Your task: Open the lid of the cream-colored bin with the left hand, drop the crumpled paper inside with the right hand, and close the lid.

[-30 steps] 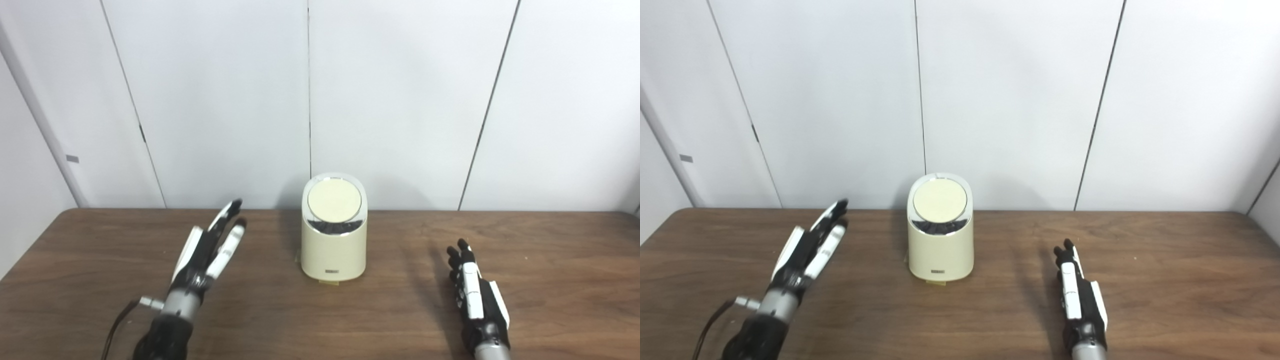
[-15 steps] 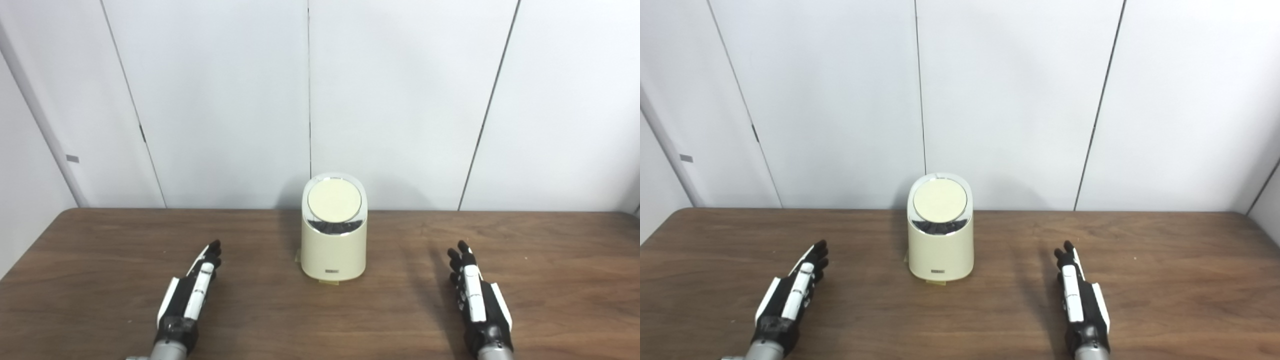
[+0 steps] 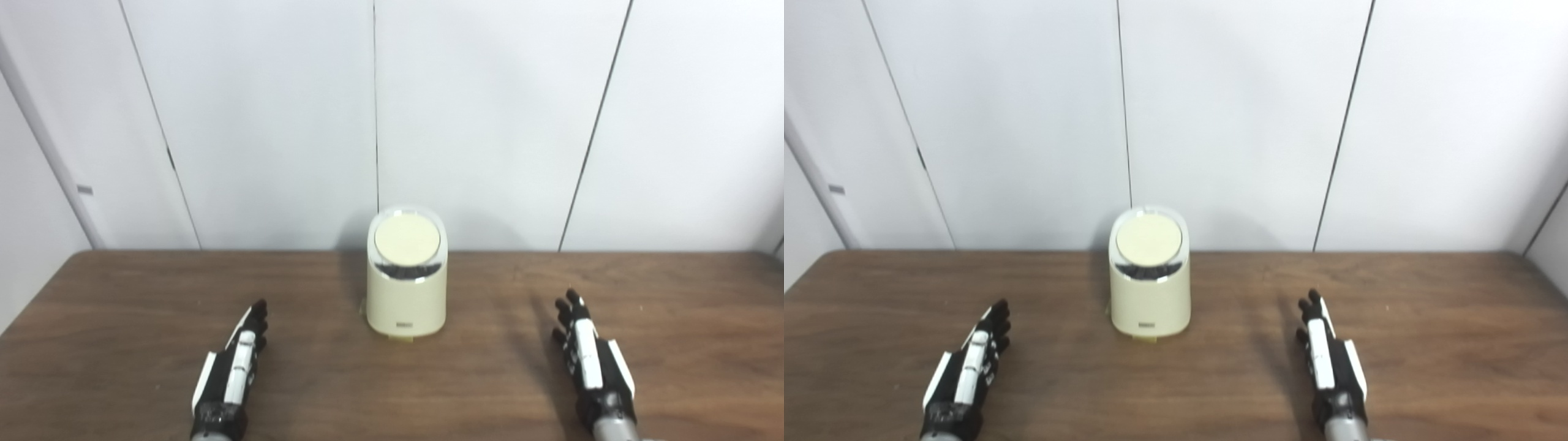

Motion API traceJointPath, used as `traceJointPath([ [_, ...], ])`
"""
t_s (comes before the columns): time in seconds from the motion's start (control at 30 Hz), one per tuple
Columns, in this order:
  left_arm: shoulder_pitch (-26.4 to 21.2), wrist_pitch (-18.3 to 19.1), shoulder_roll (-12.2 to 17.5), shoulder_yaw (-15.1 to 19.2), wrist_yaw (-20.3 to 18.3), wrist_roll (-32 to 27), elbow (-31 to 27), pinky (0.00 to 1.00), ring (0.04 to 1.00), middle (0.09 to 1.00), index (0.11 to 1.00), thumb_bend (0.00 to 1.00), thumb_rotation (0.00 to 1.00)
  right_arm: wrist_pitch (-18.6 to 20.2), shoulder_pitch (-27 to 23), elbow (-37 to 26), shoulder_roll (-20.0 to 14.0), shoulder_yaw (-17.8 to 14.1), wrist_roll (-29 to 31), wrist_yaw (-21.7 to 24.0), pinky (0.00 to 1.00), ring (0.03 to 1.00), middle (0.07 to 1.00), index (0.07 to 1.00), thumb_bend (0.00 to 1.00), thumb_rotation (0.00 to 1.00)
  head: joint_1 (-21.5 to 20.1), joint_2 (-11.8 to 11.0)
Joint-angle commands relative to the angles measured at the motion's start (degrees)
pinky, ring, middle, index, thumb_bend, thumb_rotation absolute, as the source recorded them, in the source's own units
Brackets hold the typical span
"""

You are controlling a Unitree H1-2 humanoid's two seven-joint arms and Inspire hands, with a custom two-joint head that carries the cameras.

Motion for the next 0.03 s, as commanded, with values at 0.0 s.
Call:
traceJointPath([
  [0.0,-0.7,-0.8,0.0,-0.2,0.3,-0.5,-1.1,1.00,0.988,0.977,1.000,0.45,0.97,-3.0,-0.9,-1.7,-1.4,-0.5,0.1,0.7,1.00,0.991,0.971,0.990,0.69,1.00,0.0,0.2],
])
